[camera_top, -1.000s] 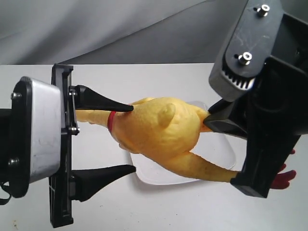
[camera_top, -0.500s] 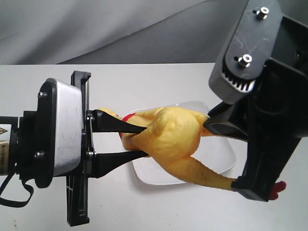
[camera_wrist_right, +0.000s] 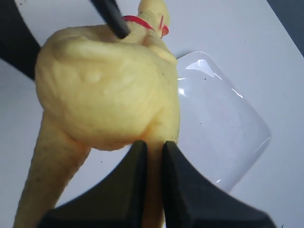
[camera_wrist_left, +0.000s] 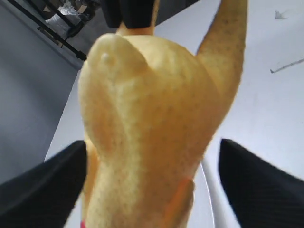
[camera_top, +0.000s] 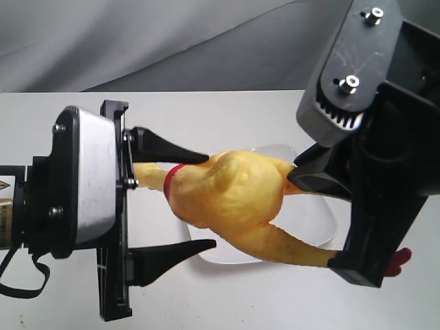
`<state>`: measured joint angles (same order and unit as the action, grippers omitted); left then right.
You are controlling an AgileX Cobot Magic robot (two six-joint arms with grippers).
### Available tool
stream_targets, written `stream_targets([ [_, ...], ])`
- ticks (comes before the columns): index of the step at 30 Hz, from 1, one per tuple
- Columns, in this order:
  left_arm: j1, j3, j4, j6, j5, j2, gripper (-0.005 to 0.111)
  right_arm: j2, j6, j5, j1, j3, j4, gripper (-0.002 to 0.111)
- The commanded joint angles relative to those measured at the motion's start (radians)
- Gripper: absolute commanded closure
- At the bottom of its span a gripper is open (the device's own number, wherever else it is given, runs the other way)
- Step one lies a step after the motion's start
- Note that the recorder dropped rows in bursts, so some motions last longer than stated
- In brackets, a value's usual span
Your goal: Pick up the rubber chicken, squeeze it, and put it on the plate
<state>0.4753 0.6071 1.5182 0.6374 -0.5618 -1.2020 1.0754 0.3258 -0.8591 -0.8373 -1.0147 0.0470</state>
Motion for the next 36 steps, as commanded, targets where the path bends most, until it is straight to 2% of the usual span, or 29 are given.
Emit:
stream_targets([
  [1, 0.005, 0.004, -0.112, 0.036, 0.002, 0.004, 0.013, -0.009, 0.007, 0.039, -0.001, 0.0, -0.014, 0.108],
  [5, 0.005, 0.004, -0.112, 0.036, 0.002, 0.004, 0.017, -0.009, 0.007, 0.039, -0.001, 0.0, -0.014, 0.108],
  [9, 0.005, 0.004, -0.112, 0.036, 0.002, 0.004, 0.033, -0.009, 0.006, 0.037, -0.001, 0.0, -0.014, 0.108],
  [11, 0.005, 0.004, -0.101, 0.038, 0.002, 0.004, 0.047, -0.009, 0.006, 0.037, -0.001, 0.0, -0.014, 0.108],
  [16, 0.005, 0.001, 0.018, 0.044, 0.002, 0.004, 0.104, -0.009, 0.006, 0.037, -0.001, 0.0, -0.014, 0.108],
  [17, 0.005, 0.001, 0.036, 0.042, 0.002, 0.004, 0.106, -0.009, 0.006, 0.037, -0.001, 0.0, -0.014, 0.108],
  [25, 0.005, 0.001, 0.038, 0.042, 0.0, 0.004, 0.106, -0.009, 0.006, 0.037, -0.001, 0.0, -0.014, 0.108],
  [28, 0.005, 0.001, 0.038, 0.039, -0.002, 0.004, 0.1, -0.009, 0.006, 0.037, -0.001, 0.0, -0.014, 0.108],
  [31, 0.005, 0.001, 0.038, 0.043, -0.018, 0.004, 0.078, -0.009, 0.006, 0.037, -0.001, 0.0, -0.014, 0.108],
  [35, 0.005, 0.001, 0.011, 0.11, -0.017, 0.004, 0.031, -0.009, 0.006, 0.037, -0.001, 0.0, -0.014, 0.108],
  [36, 0.005, 0.001, -0.018, 0.123, -0.015, 0.004, 0.023, -0.009, 0.006, 0.037, -0.001, 0.0, -0.014, 0.108],
])
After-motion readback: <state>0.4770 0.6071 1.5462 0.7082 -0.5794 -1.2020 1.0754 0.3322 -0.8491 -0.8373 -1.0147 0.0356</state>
